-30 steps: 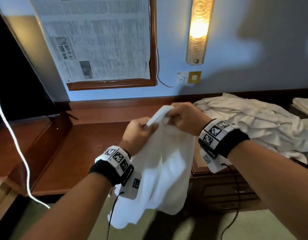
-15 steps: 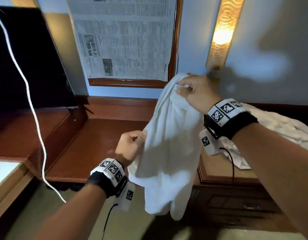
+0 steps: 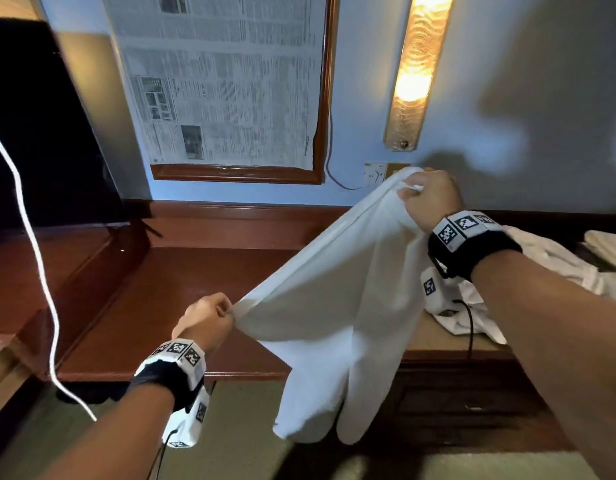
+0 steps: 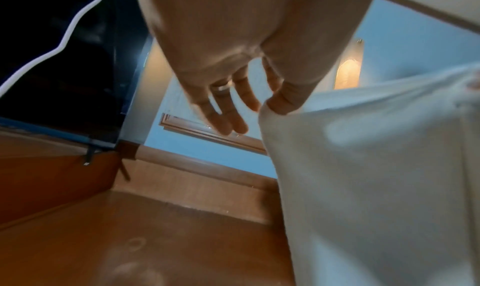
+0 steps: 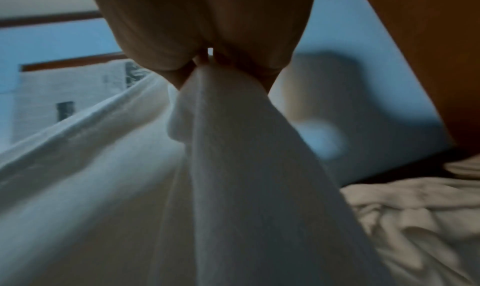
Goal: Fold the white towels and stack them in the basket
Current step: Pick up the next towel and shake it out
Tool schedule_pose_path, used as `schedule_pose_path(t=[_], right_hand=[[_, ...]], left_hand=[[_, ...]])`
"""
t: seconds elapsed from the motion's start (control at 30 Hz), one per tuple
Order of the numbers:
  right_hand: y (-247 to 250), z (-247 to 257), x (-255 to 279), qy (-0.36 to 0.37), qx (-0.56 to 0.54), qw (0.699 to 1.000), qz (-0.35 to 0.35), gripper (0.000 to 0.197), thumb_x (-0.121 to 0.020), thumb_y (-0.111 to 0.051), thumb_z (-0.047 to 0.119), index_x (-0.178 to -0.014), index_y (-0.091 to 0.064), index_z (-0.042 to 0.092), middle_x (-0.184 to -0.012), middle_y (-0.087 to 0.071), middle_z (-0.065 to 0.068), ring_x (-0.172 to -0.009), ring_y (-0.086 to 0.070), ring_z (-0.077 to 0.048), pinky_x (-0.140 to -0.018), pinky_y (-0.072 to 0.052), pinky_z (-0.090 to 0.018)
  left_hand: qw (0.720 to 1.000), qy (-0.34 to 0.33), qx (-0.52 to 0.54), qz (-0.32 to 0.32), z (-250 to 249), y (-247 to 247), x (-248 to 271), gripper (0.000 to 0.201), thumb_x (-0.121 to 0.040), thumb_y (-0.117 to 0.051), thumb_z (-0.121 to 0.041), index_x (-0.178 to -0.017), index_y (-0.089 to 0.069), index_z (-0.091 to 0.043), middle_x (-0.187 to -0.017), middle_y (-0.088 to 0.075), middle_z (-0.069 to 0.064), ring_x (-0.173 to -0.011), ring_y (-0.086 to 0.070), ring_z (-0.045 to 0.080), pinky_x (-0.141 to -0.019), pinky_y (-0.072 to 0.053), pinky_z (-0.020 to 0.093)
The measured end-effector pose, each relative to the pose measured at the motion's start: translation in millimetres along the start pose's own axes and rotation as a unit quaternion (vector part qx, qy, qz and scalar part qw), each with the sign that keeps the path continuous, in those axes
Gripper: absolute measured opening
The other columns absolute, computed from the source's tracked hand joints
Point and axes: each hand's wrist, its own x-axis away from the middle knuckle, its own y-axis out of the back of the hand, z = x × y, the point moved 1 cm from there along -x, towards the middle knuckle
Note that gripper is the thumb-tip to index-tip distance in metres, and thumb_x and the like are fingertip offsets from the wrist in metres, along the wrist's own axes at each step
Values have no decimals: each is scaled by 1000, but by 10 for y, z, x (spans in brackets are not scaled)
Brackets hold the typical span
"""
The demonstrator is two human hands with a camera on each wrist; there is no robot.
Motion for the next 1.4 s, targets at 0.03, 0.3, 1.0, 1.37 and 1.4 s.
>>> schedule_pose_path(t=[0.03,0.3,1.0,1.37,1.4], right_hand=[[11,-71,45,-19,34,999,17,20,-86,-53,14,-81,-72,10,-98,-65,-19,-98,-59,-38,-81,-46,-35],[-6,-450,440,-145,104,981,76,34,-84,-57,11,-113,-74,19,-115,-68,-21,-105,-61,-41,-90,-48,-38],[-1231,-1170,1543,-210,57,965,149,18,-90,-57,11,-98,-72,6,-106,-66,-20,-100,-59,-38,-85,-46,-39],[-1256,-987,1226,-348,-30,936,-52,27,-93,-57,14,-116,-70,9,-112,-69,-21,-105,-61,-35,-75,-38,-30],[-1277,-892,1209,-350,-40,932,-89,26,-94,-56,14,-115,-70,8,-111,-68,-22,-104,-60,-36,-75,-38,-31]], left_hand=[[999,-26,4,-24,-24,41,-47,14,-79,-67,-24,-78,-58,-34,-79,-62,-8,-72,-61,17,-66,-48,30],[950,-212,-230,-11,-126,447,-234,32,-85,-41,-49,-87,-68,-33,-93,-55,-9,-94,-57,22,-83,-45,37],[966,186,93,-154,1231,541,-441,26,-92,-61,-27,-112,-75,-17,-107,-73,18,-100,-67,37,-86,-52,41],[927,216,130,-279,2268,1121,-1061,42,-93,-42,-50,-115,-65,-21,-110,-70,16,-103,-65,42,-93,-53,58],[914,217,149,-309,2543,1082,-1255,49,-91,-39,-63,-112,-64,-26,-107,-71,13,-99,-67,40,-88,-55,58]])
